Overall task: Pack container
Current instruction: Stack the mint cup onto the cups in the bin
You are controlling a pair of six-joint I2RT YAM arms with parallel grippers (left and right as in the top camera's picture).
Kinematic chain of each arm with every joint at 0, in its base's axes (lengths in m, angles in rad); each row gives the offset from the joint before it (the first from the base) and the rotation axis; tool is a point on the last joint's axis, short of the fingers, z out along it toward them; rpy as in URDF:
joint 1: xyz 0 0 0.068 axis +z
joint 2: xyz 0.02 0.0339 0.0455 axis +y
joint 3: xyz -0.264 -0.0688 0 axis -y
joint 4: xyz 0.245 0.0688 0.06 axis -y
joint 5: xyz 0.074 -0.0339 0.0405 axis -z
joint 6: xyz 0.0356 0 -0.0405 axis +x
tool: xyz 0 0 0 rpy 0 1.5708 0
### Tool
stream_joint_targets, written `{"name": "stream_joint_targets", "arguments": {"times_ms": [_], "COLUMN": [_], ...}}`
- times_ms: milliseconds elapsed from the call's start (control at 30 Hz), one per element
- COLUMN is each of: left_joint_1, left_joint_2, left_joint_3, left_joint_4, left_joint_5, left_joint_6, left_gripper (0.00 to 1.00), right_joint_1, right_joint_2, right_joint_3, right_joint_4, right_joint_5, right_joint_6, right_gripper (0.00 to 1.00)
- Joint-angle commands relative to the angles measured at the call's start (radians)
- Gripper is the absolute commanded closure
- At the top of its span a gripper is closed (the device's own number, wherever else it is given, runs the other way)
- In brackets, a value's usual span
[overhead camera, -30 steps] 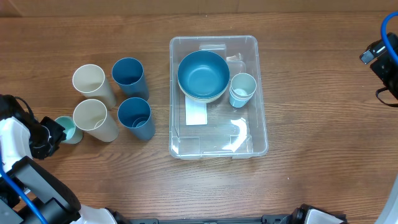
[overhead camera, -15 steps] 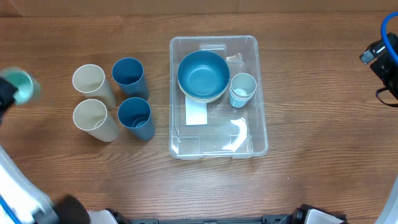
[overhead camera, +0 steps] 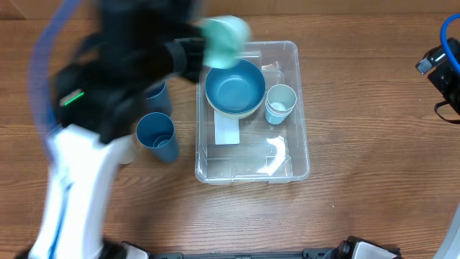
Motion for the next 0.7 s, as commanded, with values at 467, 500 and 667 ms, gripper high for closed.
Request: {"name": "stream_joint_targets", "arguments": {"times_ms": [467,500,667], "left_joint_1": [-0.195,-0.194,-0.195], "left_joint_2": [0.481,0.489,0.518], "left_joint_3": [-0.010,-0.010,-0.010], "left_joint_4": [0.066,0.069,0.076], "left_joint_5": [-0.084,-0.084,-0.040], "left_joint_6": [0.159,0.159,0.166], "left_gripper": [0.96,0.95,0.88], "right_joint_1": [-0.004,-0.004,-0.004], "right_joint_2": [0.002,0.002,0.002], "right_joint_3": [0.004,0.004,0.004], "right_joint_4": [0.004,0.004,0.004], "right_joint_5": [-0.005,-0.005,-0.005], "right_joint_6": [0.001,0.001,0.001], "right_gripper": [0.00,0.00,0.00]}}
